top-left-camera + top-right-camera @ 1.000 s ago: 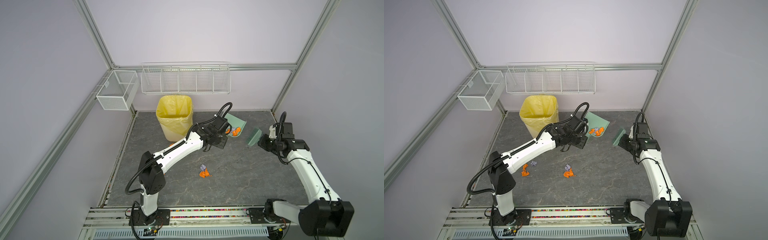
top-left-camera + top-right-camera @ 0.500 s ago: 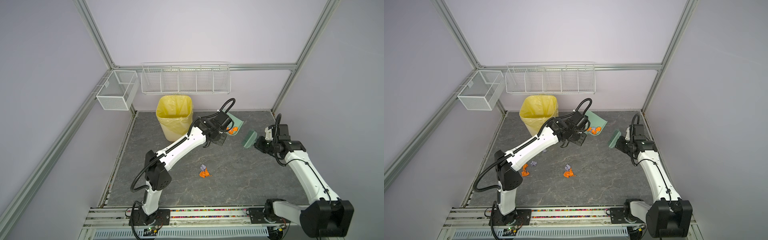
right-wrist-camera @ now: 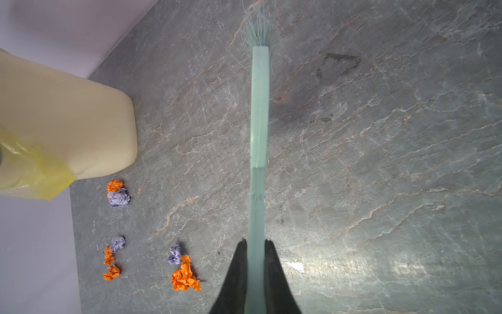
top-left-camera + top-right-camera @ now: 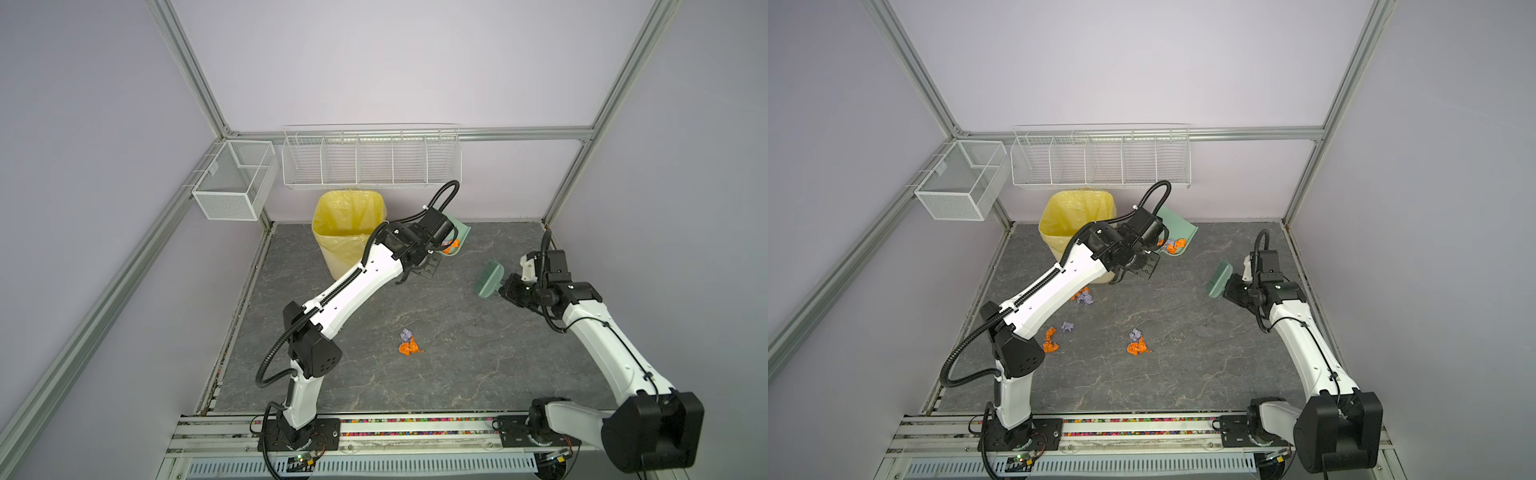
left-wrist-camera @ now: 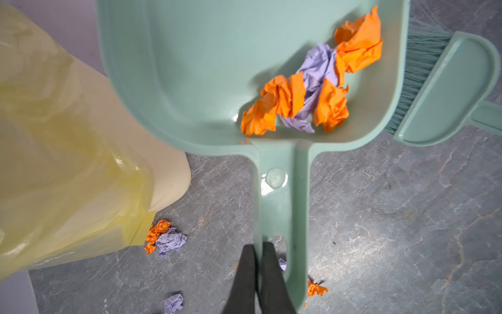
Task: Sweep away the paper scraps from the table
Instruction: 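Raise the dustpan over the yellow bin's opening with the left gripper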
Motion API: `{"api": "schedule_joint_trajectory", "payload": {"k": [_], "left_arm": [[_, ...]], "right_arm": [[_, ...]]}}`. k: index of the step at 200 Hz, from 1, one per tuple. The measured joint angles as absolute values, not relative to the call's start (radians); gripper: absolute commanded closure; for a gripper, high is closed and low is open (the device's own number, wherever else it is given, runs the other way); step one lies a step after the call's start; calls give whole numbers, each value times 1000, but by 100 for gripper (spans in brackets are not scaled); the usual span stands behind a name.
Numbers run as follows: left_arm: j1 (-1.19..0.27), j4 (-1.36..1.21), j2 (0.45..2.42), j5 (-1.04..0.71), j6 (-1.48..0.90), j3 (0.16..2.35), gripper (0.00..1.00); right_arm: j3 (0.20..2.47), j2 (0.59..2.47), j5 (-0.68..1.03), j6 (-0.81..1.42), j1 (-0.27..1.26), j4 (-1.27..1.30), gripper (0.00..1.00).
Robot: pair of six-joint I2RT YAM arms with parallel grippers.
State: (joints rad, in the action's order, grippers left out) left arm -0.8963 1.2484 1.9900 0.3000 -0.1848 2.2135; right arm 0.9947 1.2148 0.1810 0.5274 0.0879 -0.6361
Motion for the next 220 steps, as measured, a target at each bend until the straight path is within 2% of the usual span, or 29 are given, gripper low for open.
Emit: {"api": "schedule_joint_trajectory", "payload": {"k": [87, 220], "left_arm": [[-838, 1331, 1988, 360, -161, 2331, 100], [-690, 1372, 1893, 351, -143, 2332, 100]], "right_arm": [[969, 1211, 182, 548, 104, -600, 93], [934, 1152, 185, 553, 115, -594, 93]]}}
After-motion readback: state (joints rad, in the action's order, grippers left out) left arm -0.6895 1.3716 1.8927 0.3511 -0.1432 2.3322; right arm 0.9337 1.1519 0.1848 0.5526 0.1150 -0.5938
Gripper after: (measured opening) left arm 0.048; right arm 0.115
